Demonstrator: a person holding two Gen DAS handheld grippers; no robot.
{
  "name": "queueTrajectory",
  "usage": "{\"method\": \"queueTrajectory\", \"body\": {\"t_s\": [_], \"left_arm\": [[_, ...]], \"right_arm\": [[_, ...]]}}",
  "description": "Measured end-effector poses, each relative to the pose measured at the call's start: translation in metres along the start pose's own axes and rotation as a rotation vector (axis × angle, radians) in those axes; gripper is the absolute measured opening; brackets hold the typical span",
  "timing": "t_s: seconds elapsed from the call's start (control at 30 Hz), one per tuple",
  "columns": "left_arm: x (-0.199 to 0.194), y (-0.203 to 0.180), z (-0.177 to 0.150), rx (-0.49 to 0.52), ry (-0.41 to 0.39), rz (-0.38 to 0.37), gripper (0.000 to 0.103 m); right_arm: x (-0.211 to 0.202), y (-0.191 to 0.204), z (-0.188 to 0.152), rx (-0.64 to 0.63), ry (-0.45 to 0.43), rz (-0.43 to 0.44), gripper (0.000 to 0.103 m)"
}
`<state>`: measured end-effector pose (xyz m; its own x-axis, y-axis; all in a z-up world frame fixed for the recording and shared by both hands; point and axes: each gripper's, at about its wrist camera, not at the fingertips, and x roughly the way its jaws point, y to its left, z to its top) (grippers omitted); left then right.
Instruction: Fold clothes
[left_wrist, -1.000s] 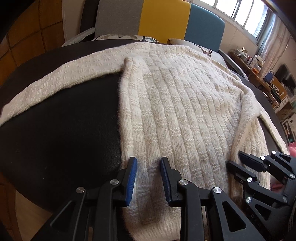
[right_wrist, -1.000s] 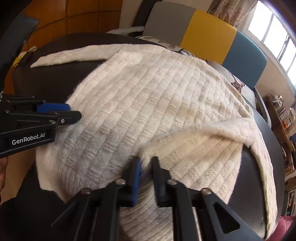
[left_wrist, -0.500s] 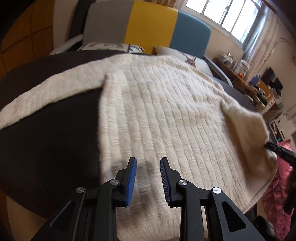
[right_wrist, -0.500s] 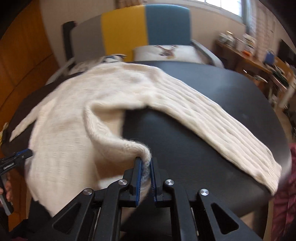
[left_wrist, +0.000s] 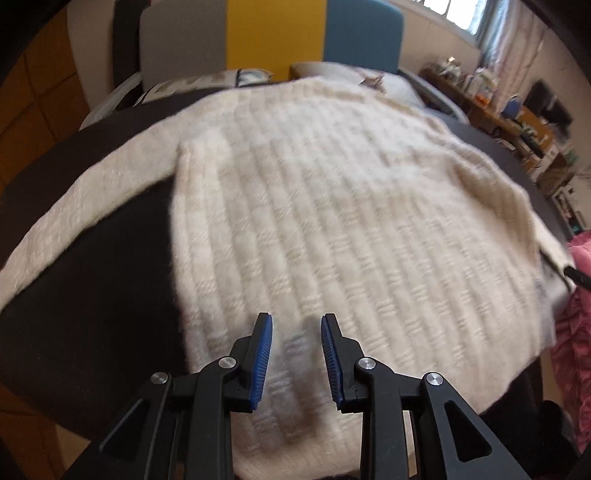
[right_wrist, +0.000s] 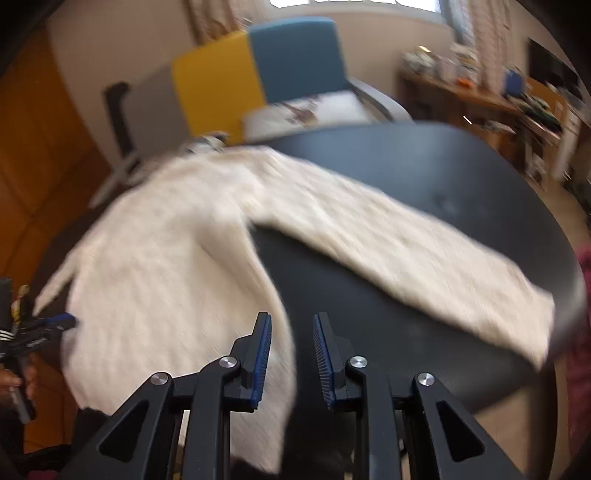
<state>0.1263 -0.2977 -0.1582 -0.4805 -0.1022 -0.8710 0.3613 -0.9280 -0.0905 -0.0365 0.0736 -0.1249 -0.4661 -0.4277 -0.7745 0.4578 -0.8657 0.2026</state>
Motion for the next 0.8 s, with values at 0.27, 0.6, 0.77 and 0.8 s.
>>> {"method": "queueTrajectory", "body": {"t_s": [0.27, 0.6, 0.77, 0.8], "left_arm": [[0.004, -0.018, 0.049, -0.013, -0.055, -0.069, 0.028], [0.047, -0.128, 0.139, 0.234, -0.077, -0.211, 0.028], [0.099, -0.159, 0.147, 0.348, 0.032, -0.206, 0.028], [0.105, -0.161, 0.144, 0.367, 0.040, -0.202, 0.028]], "right_arm": [[0.080, 0.003, 0.092, -0.083, 0.010, -0.022, 0.024], [0.180, -0.042, 0.141, -0.095, 0.246, -0.082, 0.021], [0.195, -0.050, 0.143, -0.192, 0.258, -0.168, 0.018], [0.196, -0.051, 0.144, -0.201, 0.255, -0.170, 0.018]]}}
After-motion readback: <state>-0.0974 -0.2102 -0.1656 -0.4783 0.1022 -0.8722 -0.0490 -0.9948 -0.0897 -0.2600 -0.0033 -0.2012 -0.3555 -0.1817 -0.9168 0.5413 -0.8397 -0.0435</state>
